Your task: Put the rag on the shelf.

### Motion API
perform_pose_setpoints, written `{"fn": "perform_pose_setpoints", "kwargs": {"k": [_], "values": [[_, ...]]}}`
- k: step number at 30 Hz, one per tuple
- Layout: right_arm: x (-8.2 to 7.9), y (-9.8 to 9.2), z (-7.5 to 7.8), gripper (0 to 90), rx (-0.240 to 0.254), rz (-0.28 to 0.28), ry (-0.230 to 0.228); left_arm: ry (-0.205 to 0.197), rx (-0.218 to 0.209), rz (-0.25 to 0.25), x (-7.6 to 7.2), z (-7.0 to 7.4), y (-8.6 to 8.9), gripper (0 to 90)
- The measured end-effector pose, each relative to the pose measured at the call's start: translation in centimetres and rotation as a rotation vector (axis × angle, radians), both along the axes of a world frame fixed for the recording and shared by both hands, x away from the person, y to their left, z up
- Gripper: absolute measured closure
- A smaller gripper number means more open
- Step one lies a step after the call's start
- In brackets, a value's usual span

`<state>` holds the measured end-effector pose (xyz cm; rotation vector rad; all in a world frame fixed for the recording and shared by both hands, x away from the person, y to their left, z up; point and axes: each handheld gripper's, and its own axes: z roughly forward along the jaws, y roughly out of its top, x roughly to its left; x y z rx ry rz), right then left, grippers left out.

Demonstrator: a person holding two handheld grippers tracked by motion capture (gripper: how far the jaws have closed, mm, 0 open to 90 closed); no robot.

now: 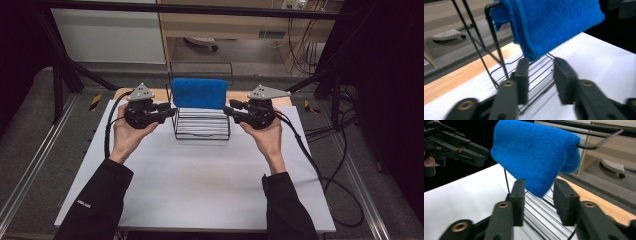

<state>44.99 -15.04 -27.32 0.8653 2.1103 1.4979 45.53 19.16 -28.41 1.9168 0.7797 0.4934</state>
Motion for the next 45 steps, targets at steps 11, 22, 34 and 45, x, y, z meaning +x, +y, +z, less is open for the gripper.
{"fn": "perform_pose_setpoints", "kwargs": {"k": [11,22,34,45], "values": [[-1.9,-2.5,-1.1,25.6,0.023,-0.021,0.057,0.066,0.037,0.020,-2.5,-2.8,3.2,33.4],[-3.6,-5.2,-4.2,9.2,0.000,-0.036,0.085,0.074,0.062,0.043,-4.9,-5.6,5.0,12.8],[-6.0,-8.3,-9.5,4.0,-0.039,-0.056,0.174,0.136,0.067,0.073,-7.0,-10.1,7.2,7.8],[-7.8,-10.6,-14.3,0.6,-0.039,-0.096,0.246,0.166,0.063,0.073,-8.1,-13.9,9.2,8.3]]}}
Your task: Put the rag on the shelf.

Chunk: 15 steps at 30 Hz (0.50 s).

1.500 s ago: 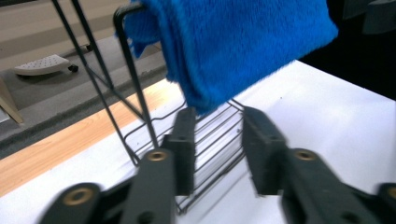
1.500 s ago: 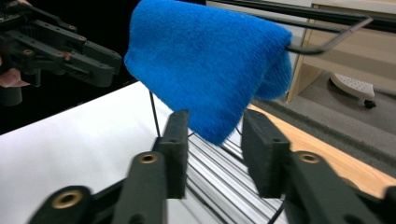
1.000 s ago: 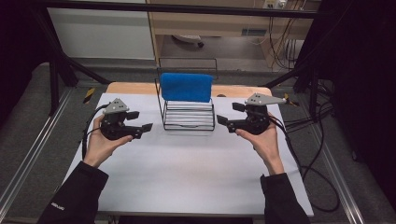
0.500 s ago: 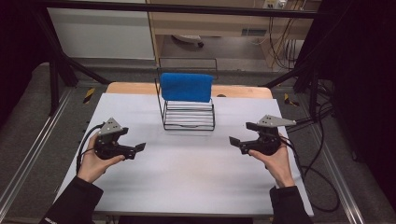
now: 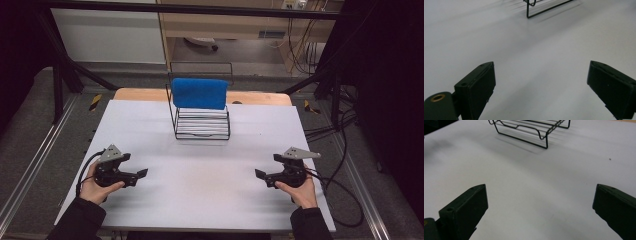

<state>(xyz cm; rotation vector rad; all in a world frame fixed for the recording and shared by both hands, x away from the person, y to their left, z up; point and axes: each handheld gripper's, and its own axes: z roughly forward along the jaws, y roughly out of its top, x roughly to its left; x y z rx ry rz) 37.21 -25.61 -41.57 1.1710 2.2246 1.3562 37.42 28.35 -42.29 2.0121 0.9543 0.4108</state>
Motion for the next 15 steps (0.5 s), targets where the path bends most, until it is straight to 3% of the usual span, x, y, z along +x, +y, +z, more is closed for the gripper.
{"fn": "perform_pose_setpoints", "kwargs": {"k": [4,9,15], "values": [[-0.7,-0.7,-1.2,0.6,-0.042,0.011,0.003,-0.004,0.021,0.001,-0.5,-0.9,0.4,8.4],[-1.7,-1.7,-2.1,0.7,-0.033,0.014,-0.010,-0.014,0.012,0.010,-0.9,-1.5,0.8,8.4],[-1.9,-2.2,-3.1,0.7,-0.050,-0.001,0.026,-0.013,0.005,-0.003,-1.3,-2.1,0.9,8.3]]}}
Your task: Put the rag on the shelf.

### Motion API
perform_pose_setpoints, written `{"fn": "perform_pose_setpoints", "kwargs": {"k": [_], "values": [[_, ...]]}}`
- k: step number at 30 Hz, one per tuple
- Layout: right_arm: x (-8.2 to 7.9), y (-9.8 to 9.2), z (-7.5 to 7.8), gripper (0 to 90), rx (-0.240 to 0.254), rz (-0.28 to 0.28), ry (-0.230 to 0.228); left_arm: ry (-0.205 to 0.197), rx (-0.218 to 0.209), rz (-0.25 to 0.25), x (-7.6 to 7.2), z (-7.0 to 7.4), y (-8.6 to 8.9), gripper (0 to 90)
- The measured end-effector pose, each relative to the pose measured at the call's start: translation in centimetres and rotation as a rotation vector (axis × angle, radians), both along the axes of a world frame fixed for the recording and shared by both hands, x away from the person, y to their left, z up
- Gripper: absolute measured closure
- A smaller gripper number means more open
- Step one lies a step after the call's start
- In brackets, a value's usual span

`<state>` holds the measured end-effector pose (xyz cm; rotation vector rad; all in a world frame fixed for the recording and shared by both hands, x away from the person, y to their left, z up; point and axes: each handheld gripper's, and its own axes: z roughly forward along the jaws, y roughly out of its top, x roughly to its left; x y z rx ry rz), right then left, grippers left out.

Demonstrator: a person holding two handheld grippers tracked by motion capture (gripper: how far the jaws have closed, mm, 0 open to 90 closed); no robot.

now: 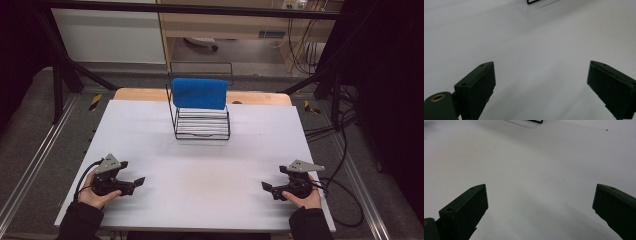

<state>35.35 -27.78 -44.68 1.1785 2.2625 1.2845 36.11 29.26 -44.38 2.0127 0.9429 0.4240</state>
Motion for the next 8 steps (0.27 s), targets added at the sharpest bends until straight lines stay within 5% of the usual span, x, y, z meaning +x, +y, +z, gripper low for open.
{"fn": "perform_pose_setpoints", "kwargs": {"k": [8], "values": [[0.00,-0.03,-0.02,0.6,0.007,-0.003,0.008,0.000,-0.002,0.000,-0.09,-0.17,0.03,8.3]]}}
